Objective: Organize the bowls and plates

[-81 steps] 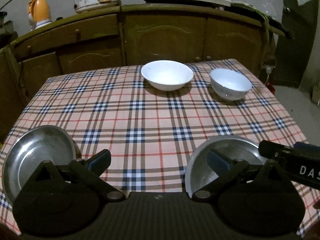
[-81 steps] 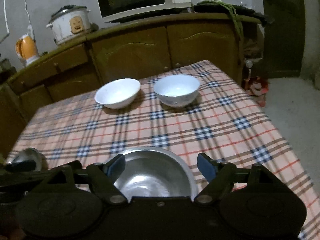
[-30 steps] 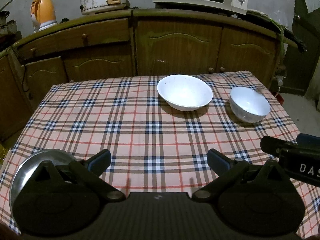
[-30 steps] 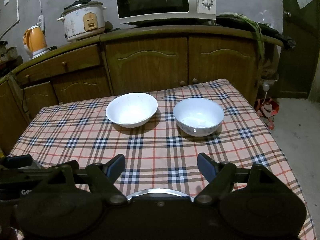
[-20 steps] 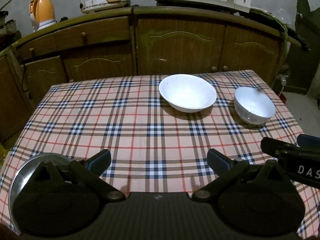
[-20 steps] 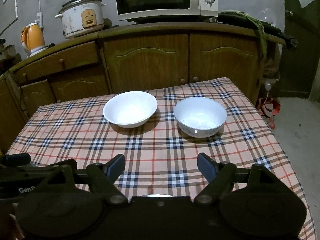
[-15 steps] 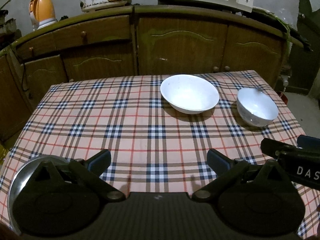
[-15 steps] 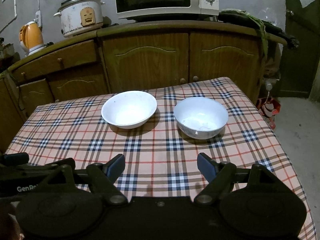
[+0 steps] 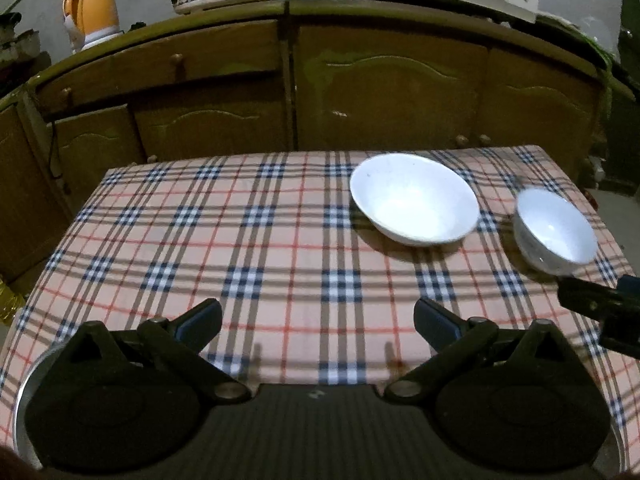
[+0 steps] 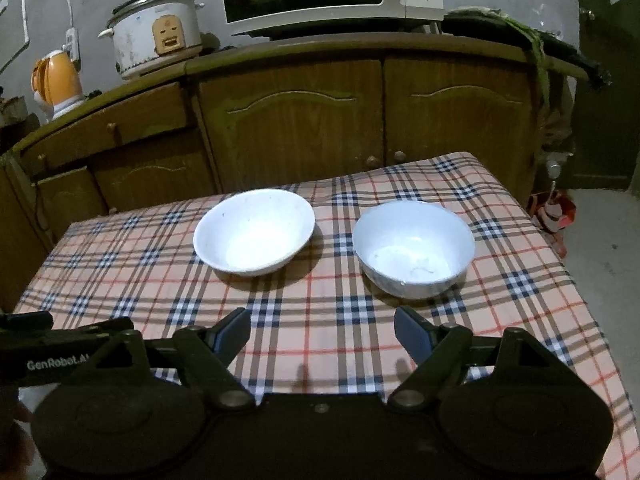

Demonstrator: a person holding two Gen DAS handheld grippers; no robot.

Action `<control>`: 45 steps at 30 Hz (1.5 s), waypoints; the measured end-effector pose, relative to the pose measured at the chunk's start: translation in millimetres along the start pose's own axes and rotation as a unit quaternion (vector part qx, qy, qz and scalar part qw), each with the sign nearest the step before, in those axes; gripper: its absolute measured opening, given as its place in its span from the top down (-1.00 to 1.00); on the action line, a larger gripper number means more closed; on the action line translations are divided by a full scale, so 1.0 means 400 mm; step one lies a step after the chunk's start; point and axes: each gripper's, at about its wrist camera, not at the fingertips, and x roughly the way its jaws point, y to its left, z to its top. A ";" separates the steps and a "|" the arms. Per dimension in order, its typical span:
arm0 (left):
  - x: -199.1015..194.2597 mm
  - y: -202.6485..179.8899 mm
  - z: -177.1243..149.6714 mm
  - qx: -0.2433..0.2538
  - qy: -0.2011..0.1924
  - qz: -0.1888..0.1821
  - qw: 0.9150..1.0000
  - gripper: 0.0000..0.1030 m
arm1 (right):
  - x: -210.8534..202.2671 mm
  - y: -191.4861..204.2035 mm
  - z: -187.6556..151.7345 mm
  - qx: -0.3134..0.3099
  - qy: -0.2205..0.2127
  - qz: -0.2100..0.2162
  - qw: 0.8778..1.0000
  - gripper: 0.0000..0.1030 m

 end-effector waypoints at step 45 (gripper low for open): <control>0.408 -0.045 0.167 0.049 0.001 -0.077 0.996 0.33 | 0.484 0.079 0.144 -0.028 0.032 0.039 0.998 -0.21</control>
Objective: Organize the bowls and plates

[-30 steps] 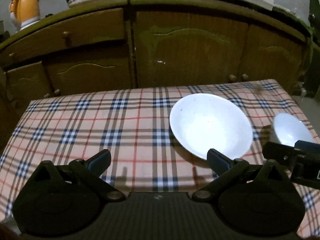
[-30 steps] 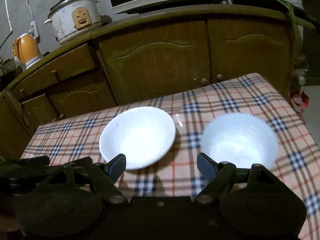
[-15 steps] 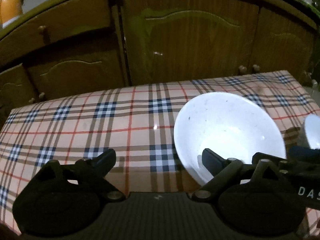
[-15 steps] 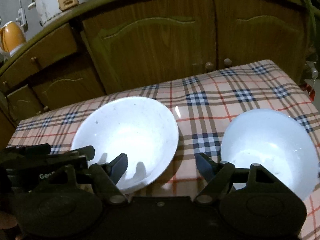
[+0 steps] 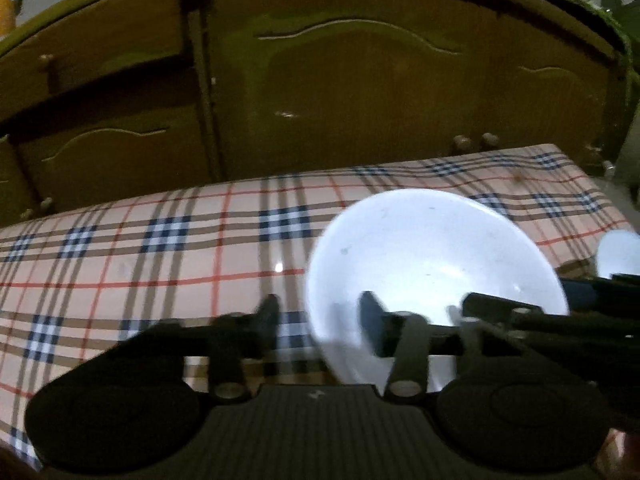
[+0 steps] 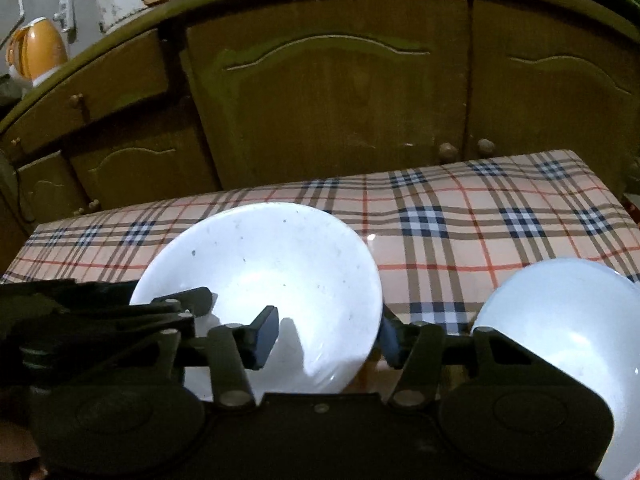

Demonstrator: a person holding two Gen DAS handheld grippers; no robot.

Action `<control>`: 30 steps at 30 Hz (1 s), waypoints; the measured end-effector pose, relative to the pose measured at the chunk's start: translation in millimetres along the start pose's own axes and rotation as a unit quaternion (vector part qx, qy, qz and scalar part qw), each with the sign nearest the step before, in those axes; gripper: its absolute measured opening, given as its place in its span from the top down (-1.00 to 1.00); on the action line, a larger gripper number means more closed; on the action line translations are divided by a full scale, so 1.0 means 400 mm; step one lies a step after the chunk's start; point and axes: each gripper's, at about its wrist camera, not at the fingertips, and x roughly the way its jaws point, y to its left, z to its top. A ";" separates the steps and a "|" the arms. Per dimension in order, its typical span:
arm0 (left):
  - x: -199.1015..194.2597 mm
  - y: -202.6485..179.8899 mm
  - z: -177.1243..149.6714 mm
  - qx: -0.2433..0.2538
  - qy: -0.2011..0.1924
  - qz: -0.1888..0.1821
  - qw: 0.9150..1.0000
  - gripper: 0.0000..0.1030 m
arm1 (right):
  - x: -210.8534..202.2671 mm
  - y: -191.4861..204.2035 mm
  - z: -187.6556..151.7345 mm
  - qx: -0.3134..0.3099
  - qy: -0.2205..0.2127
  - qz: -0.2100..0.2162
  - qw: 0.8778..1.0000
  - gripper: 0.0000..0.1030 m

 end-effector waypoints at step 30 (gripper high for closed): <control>-0.105 -0.014 -0.030 -0.012 -0.022 -0.022 0.999 0.45 | -0.071 -0.024 -0.049 0.060 -0.010 0.054 0.997 0.39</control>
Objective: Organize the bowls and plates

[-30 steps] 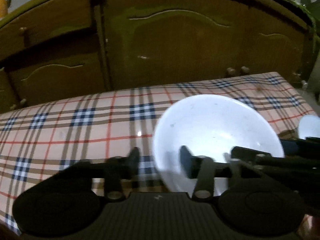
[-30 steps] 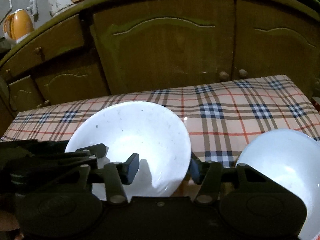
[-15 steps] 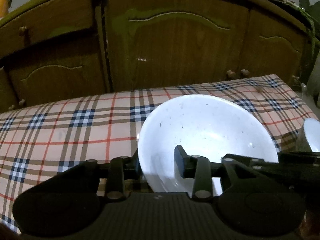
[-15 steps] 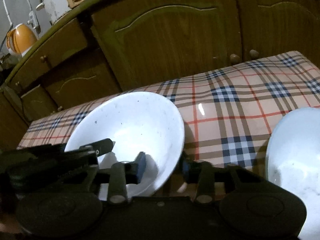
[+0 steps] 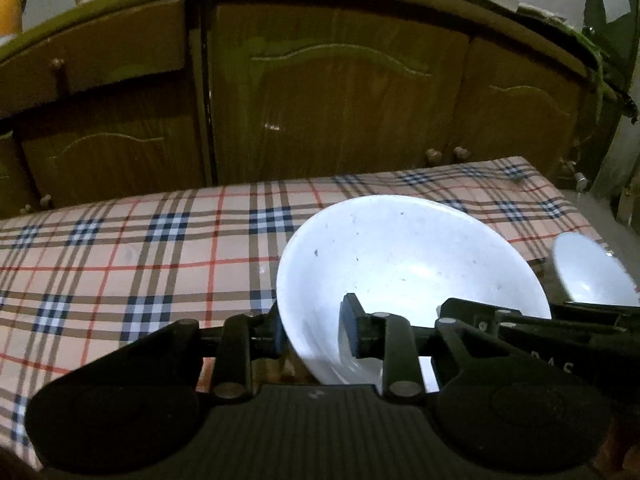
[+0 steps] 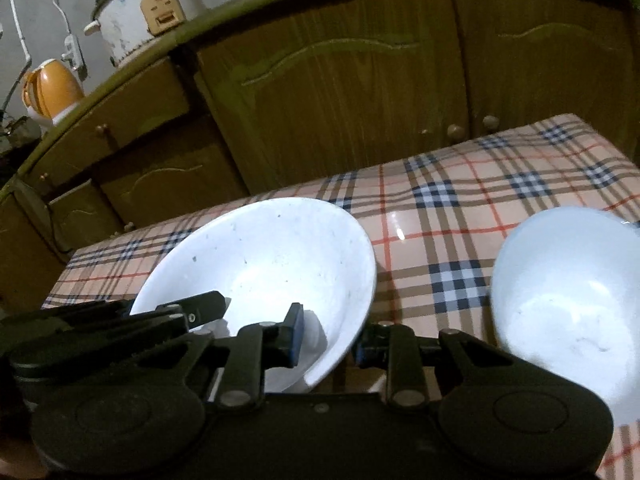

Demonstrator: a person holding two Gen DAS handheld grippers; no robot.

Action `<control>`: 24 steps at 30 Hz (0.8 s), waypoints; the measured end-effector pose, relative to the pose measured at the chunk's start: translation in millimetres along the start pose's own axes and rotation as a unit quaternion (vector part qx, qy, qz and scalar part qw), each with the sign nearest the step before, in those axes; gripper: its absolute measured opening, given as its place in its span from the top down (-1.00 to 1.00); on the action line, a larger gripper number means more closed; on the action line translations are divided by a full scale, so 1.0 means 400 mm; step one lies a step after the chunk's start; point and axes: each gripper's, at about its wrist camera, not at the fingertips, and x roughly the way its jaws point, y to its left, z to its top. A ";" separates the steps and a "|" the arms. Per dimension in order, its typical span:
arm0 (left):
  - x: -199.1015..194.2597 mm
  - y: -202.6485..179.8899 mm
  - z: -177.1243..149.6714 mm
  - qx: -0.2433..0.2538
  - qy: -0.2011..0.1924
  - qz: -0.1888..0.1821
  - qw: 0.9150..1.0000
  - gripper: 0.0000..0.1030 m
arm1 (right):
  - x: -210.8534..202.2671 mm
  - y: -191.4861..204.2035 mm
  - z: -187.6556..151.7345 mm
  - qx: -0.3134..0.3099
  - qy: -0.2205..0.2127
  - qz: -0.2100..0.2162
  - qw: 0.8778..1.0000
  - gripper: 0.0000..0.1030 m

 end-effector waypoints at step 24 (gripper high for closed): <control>-0.347 -0.109 -0.010 0.010 -0.042 0.018 0.999 0.44 | -0.398 0.072 -0.025 -0.026 -0.057 0.002 0.998 0.39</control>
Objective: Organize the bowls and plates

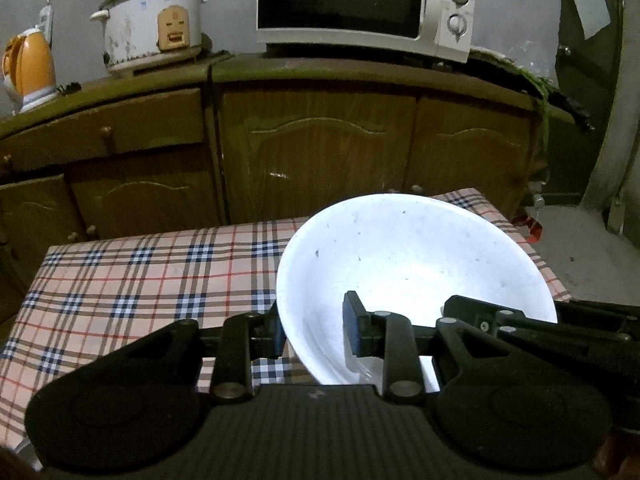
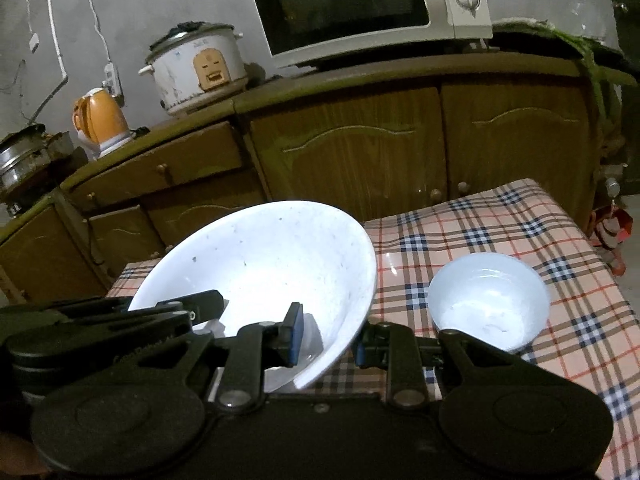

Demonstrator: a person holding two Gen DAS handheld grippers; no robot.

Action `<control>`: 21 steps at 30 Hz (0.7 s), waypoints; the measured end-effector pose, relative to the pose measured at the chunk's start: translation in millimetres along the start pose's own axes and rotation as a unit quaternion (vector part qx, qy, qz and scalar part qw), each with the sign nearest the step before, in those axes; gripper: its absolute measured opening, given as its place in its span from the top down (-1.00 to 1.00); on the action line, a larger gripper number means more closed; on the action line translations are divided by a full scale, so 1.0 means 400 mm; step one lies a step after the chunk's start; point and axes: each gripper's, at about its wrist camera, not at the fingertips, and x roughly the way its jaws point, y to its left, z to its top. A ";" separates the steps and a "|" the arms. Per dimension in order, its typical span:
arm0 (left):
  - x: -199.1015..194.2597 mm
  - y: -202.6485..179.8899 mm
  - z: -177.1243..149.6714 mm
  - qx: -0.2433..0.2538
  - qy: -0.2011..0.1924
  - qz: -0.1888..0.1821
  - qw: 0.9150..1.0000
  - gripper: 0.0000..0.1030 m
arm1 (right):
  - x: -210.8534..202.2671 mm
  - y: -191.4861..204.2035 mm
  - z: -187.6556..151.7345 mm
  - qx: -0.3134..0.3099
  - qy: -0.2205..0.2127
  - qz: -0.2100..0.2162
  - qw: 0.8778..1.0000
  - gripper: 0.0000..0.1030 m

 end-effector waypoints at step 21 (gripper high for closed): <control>-0.154 -0.048 -0.056 0.002 -0.013 0.002 1.000 0.43 | -0.193 0.029 -0.052 -0.005 -0.017 -0.007 1.000 0.39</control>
